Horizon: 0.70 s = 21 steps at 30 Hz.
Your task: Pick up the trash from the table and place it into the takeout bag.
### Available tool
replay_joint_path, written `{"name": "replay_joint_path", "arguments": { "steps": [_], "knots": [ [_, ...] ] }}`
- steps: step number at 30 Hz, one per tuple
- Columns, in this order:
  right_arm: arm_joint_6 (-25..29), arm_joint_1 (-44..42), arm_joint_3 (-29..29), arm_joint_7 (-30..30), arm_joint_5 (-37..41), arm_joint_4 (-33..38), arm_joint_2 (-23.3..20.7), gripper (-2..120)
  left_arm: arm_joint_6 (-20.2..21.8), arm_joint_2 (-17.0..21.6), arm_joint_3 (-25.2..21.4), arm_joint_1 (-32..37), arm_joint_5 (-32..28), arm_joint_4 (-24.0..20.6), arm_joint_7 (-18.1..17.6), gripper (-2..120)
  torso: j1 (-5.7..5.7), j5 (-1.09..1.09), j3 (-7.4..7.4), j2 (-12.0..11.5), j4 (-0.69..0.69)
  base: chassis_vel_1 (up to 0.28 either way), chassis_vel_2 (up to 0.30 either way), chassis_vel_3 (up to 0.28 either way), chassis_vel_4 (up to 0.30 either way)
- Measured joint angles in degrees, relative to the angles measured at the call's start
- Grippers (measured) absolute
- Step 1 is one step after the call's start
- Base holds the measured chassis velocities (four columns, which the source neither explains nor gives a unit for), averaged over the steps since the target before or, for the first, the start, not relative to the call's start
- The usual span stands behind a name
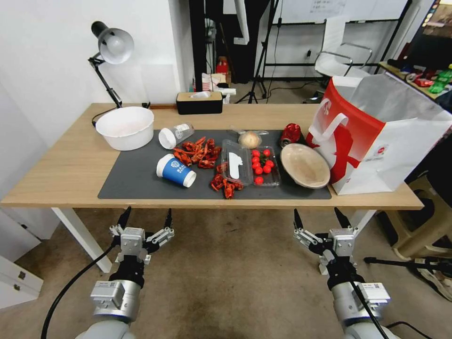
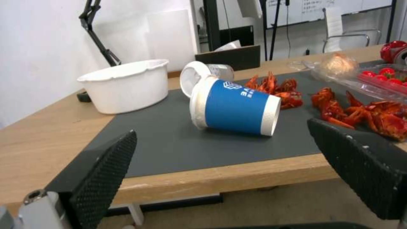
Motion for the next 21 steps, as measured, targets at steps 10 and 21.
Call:
{"name": "replay_joint_path", "arguments": {
  "steps": [10, 21],
  "knots": [
    [0.0, 0.0, 0.0, 0.0, 0.0, 0.0, 0.0, 100, 0.0, 0.0, 0.0, 0.0, 0.0, 0.0, 0.0, 100, 0.0, 0.0, 0.0, 0.0, 0.0, 0.0, 0.0, 0.0, 0.0],
    [-0.1, 0.3, -0.4, 0.0, 0.5, -0.3, 0.0, 100, 0.0, 0.0, 0.0, -0.1, -0.1, 0.1, -0.2, 100, 0.0, -0.05, 0.0, 0.0, -0.02, 0.0, 0.0, 0.0, 0.0]
  ]
}}
